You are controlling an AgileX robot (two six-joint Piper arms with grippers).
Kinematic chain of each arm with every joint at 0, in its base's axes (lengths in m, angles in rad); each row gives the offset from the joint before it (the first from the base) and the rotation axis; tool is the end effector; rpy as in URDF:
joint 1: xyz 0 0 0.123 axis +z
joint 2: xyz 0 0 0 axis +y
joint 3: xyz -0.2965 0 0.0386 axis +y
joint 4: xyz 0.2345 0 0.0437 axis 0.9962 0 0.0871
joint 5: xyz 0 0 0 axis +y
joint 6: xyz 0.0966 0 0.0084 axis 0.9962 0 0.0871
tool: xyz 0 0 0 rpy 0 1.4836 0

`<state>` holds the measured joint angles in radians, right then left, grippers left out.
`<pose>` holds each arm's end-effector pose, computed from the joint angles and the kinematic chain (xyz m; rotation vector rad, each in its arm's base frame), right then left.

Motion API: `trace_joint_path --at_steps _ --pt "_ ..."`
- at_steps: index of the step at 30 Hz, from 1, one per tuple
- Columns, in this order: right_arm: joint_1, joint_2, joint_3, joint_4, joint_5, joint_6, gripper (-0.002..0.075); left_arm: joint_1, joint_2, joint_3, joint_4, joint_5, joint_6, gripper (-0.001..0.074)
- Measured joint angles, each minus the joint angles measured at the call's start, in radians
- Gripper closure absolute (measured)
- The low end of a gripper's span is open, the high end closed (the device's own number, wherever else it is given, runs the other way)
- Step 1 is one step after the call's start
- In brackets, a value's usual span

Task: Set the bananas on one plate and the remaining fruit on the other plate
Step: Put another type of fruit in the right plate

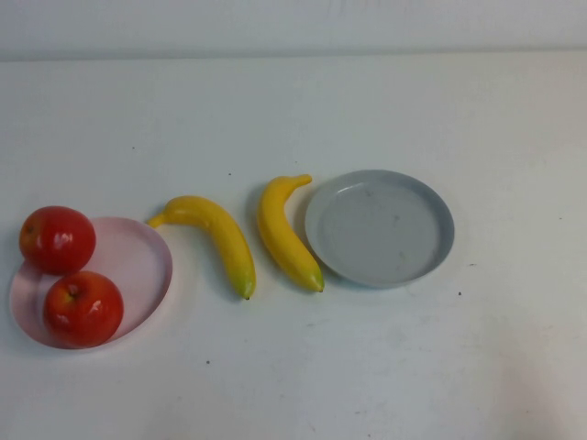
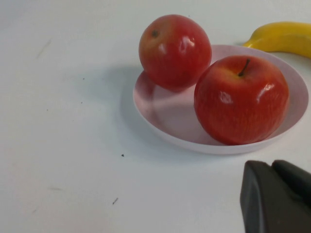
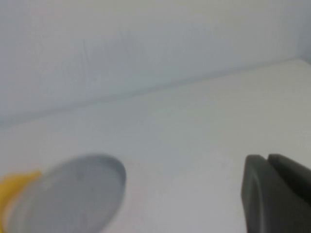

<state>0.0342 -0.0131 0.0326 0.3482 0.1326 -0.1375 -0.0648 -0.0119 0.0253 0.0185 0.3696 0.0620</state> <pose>0.0349 0.0056 0.1913 0.1069 1.6289 0.2227 0.0308 -0.0014 0.1703 0.1297 1.8621 0.0162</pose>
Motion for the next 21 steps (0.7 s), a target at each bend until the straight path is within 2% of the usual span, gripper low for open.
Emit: trace_joint_path --at_steps 4,10,15,21 --pt "0.0 0.0 0.0 0.284 -0.15 0.0 0.0744 0.0 0.0 0.0 0.002 0.0 0.0 0.0735" --pt "0.0 0.0 0.0 0.443 -0.223 0.002 0.0744 0.0 0.0 0.0 0.002 0.0 0.0 0.0735" --pt "0.0 0.033 -0.097 0.498 -0.021 0.002 0.0744 0.0 0.0 0.0 0.002 0.0 0.0 0.0735" --pt "0.0 0.347 -0.372 0.421 0.343 0.002 0.0744 0.0 0.0 0.0 0.002 0.0 0.0 0.0735"
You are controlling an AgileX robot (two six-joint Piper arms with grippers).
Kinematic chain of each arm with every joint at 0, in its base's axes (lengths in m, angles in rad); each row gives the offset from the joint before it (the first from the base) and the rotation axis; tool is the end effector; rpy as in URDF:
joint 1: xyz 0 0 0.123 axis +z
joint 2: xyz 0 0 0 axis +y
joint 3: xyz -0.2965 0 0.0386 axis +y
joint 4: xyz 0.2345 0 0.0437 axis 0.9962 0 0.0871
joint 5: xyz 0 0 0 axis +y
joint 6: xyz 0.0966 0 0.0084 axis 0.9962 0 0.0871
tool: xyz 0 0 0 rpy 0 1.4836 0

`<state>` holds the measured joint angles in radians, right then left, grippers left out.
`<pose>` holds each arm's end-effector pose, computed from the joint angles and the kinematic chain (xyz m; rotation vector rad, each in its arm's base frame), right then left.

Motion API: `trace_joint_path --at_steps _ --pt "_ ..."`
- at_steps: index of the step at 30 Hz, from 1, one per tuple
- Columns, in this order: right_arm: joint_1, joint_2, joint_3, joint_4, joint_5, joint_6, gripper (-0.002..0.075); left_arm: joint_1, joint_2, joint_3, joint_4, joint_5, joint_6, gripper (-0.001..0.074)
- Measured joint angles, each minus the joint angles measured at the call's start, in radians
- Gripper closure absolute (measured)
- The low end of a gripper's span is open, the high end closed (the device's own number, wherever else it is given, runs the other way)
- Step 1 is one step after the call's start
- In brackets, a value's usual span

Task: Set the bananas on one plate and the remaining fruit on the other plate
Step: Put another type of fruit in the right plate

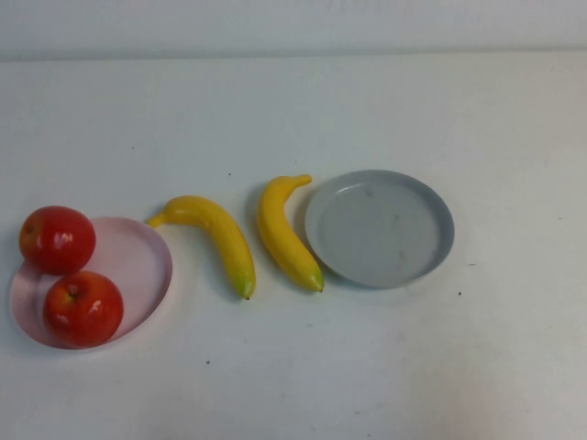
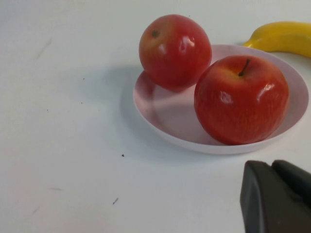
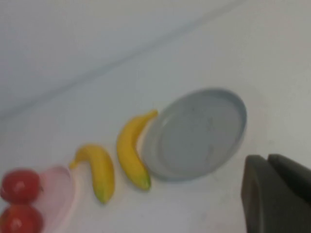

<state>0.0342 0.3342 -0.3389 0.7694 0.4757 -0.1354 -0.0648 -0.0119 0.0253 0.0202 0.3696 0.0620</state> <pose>0.0545 0.0328 0.2776 0.2733 1.8608 0.7206 0.0308 -0.0013 0.1703 0.1308 1.8620 0.0179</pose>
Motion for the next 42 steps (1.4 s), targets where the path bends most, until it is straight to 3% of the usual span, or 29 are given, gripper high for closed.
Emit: trace_joint_path --at_steps 5,10,18,24,28,35,42 --pt "0.0 0.326 -0.228 -0.179 0.234 -0.009 0.0744 0.0 0.0 0.0 0.0 0.0 0.0 0.0735" --pt "0.027 0.642 -0.439 -0.236 0.349 -0.058 0.0744 0.0 0.0 0.0 0.0 0.0 0.0 0.0735" --pt "0.332 1.1 -0.797 -0.378 0.378 -0.008 0.0744 0.0 0.0 0.0 0.0 0.0 0.0 0.0735" --pt "0.516 1.485 -1.222 -0.464 0.548 -0.004 0.0722 0.0 0.0 0.0 0.0 0.0 0.0 0.0735" --pt "0.582 1.72 -1.507 -0.514 0.698 -0.002 0.0644 0.0 0.0 0.0 0.0 0.0 0.0 0.0735" --pt "0.63 1.984 -1.905 -0.538 0.75 0.048 0.0393 0.0 0.0 0.0 0.0 0.0 0.0 0.0735" --pt "0.633 2.046 -1.996 -0.642 0.757 0.102 0.0347 0.0 0.0 0.0 0.0 0.0 0.0 0.0735"
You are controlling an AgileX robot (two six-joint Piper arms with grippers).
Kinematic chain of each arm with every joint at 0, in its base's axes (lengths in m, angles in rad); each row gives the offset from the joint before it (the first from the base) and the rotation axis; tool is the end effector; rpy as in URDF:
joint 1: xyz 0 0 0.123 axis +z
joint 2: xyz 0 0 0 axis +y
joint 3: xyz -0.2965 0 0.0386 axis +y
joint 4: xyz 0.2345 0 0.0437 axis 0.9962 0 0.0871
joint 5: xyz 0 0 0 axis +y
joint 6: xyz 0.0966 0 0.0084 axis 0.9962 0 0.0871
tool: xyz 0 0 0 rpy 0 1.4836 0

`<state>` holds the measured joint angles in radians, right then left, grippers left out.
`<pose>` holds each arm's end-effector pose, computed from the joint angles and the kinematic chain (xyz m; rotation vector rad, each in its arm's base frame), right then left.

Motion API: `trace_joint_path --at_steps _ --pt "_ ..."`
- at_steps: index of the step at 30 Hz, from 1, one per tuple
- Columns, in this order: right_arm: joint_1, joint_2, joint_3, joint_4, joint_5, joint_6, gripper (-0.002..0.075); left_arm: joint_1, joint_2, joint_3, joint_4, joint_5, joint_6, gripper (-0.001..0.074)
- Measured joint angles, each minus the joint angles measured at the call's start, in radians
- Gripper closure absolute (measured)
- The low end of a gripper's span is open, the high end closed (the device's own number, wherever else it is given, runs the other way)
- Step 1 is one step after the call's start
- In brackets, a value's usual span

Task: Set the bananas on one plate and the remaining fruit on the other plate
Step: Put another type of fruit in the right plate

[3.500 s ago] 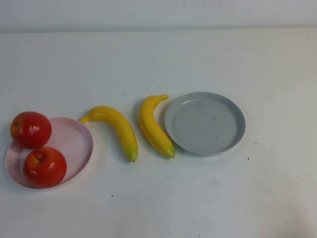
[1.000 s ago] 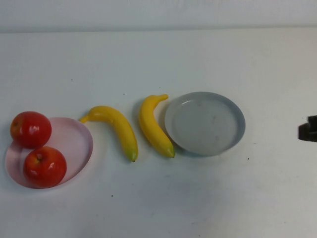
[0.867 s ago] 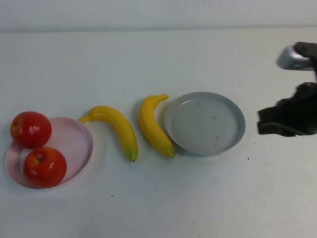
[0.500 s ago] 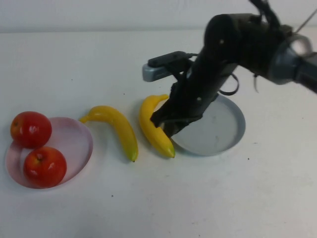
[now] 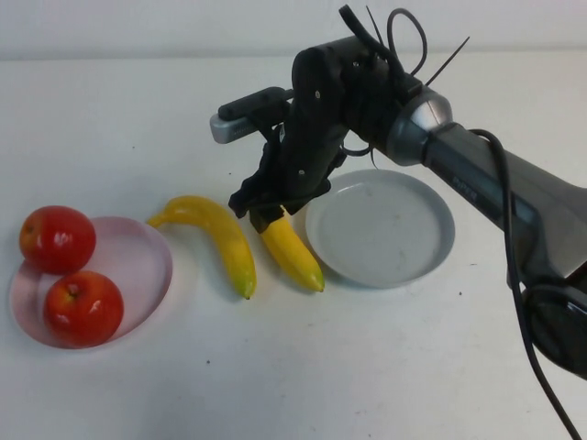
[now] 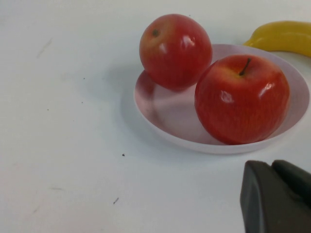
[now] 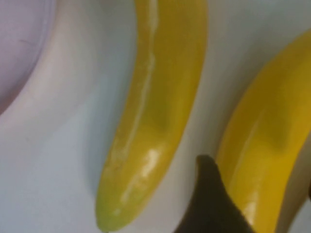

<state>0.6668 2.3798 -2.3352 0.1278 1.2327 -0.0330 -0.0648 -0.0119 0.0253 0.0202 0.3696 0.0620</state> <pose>0.3962 0.3267 0.2436 -0.9347 2.6397 0.3396 0.0308 -0.0013 0.1703 0.1308 1.8620 0.0179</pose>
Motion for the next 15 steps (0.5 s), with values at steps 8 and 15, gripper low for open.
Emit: trace_joint_path --at_steps 8,15 --pt "0.0 0.0 -0.003 -0.038 -0.004 0.056 0.0341 0.0 0.0 0.0 0.0 0.0 0.0 0.0735" --pt "0.005 0.021 -0.003 -0.039 -0.027 0.067 0.0341 0.0 0.0 0.0 0.0 0.0 0.0 0.0735"
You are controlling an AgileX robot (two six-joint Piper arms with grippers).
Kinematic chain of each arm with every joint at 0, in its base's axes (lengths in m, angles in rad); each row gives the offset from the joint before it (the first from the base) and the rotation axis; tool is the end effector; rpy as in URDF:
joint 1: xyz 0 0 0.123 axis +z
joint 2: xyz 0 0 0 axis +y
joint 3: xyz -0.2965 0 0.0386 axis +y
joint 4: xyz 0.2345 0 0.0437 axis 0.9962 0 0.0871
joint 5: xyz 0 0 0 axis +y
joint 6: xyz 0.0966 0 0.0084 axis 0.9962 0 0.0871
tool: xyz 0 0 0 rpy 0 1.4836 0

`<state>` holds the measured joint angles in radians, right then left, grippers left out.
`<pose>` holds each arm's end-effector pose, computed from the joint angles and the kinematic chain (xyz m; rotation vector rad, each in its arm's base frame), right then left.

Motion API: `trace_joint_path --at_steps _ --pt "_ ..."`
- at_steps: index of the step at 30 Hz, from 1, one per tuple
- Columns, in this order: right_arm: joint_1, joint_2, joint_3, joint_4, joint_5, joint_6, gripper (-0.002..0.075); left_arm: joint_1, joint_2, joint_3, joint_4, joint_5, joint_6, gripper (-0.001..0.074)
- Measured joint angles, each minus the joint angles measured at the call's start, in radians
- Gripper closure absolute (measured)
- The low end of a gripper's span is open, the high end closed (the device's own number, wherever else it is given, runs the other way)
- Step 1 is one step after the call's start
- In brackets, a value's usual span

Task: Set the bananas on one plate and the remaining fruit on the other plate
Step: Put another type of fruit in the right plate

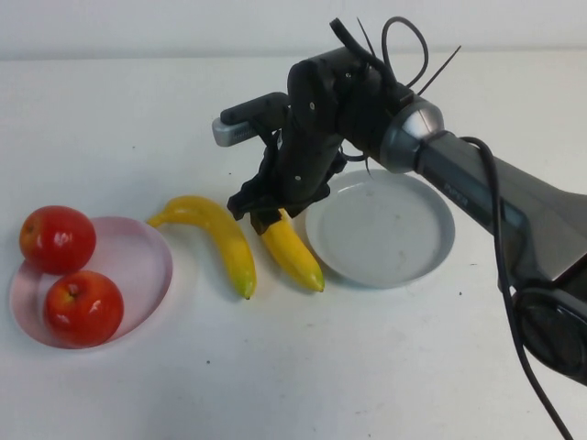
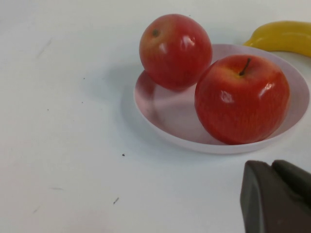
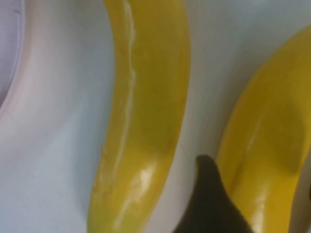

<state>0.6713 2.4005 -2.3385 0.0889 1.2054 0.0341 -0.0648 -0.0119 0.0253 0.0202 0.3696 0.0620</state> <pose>0.4009 0.3288 0.2345 -0.8534 2.6558 0.3076 0.0308 -0.0013 0.1703 0.1308 1.8620 0.0179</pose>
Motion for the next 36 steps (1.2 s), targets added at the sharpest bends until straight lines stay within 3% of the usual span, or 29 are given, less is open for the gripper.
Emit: trace_joint_path --at_steps 12,17,25,32,36 --pt "0.0 0.058 0.0 -0.004 -0.004 0.039 0.0342 0.0 0.0 0.0 0.0 0.0 0.0 0.0735" --pt "0.0 0.058 0.0 -0.002 -0.008 0.044 0.0423 0.0 0.0 0.0 0.0 0.0 0.0 0.0736" --pt "0.0 0.056 -0.066 0.014 0.028 0.069 0.0426 0.0 0.0 0.0 0.0 0.0 0.0 0.0736" --pt "0.0 -0.09 -0.077 -0.08 0.035 0.11 0.0426 0.0 0.0 0.0 0.0 0.0 0.0 0.0736" --pt "-0.024 -0.232 0.059 -0.138 0.035 0.15 0.0426 0.0 0.0 0.0 0.0 0.0 0.0 0.0736"
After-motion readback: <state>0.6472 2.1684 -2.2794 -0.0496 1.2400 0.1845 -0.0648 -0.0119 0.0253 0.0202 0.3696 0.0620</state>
